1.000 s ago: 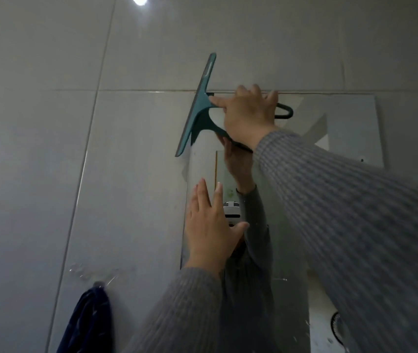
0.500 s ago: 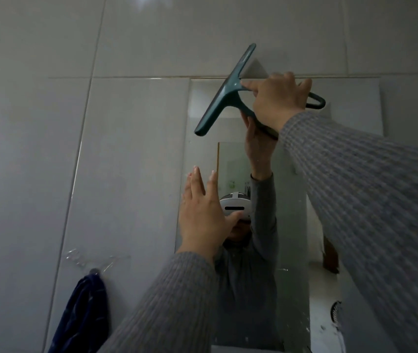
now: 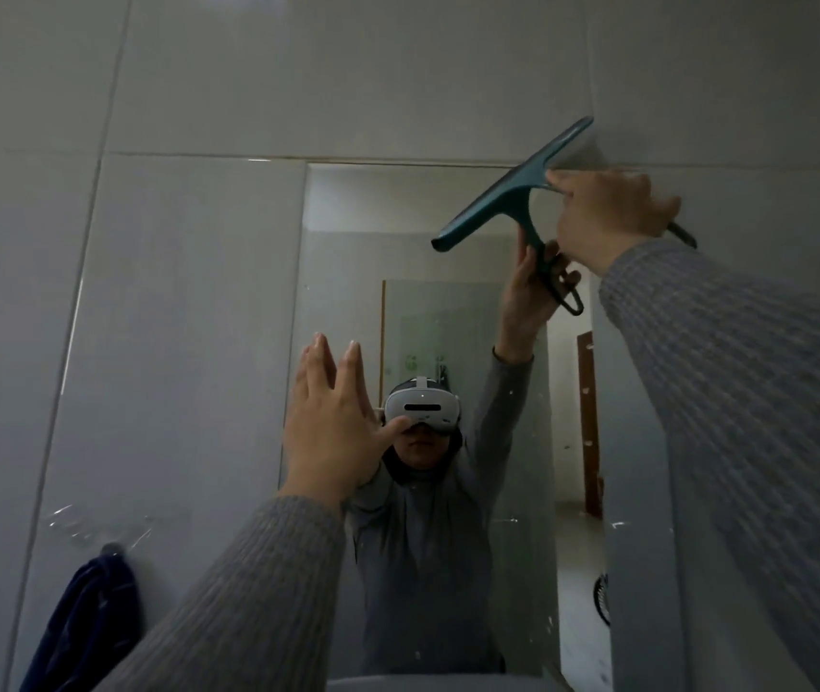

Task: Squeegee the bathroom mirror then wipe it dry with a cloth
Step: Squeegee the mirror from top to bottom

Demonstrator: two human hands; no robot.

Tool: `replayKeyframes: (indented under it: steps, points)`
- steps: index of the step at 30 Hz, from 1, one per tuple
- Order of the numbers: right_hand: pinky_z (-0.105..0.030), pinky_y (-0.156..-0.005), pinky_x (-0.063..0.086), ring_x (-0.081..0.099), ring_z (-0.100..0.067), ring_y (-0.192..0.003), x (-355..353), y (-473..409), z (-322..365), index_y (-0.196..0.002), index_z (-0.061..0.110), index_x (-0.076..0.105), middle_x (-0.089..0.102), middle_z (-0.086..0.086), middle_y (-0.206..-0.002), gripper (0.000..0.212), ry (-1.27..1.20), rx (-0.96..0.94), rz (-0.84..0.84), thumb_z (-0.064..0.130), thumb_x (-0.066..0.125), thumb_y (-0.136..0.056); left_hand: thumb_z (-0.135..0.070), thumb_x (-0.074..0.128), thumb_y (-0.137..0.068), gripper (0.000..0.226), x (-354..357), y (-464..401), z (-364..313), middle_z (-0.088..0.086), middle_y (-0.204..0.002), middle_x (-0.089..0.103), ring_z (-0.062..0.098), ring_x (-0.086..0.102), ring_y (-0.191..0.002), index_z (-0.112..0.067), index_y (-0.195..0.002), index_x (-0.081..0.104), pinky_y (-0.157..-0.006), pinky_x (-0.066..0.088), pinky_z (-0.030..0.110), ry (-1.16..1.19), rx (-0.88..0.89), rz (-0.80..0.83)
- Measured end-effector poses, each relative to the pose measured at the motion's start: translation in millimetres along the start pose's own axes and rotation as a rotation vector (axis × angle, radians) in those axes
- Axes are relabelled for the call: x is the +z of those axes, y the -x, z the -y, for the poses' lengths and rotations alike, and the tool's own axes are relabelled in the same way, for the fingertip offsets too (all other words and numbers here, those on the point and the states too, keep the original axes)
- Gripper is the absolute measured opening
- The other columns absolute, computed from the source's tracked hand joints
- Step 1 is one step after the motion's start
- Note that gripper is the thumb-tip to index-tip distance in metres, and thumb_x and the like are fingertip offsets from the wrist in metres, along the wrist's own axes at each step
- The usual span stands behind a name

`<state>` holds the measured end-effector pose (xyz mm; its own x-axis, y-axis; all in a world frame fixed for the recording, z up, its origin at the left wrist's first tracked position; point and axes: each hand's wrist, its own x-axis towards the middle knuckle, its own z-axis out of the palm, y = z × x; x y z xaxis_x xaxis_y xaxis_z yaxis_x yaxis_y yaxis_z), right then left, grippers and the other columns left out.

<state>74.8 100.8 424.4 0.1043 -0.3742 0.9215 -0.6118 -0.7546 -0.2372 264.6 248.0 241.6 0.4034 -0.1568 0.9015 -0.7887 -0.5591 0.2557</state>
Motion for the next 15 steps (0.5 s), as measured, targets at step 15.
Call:
replayKeyframes:
  steps: [15]
  points:
    - [-0.041,-0.087,0.054,0.060,-0.030,-0.108,5.6,46.6,-38.0,-0.138,0.021,0.049,0.055,-0.007,-0.135,0.045,-0.414,0.295,0.042,0.013,0.042,-0.093,-0.067,0.065,-0.069,0.108,0.3,-1.4,2.0,0.005,-0.159,-0.010,0.026,-0.006,-0.145,-0.025,-0.151,0.008,-0.117,0.013,0.045,0.005,-0.004,0.023]
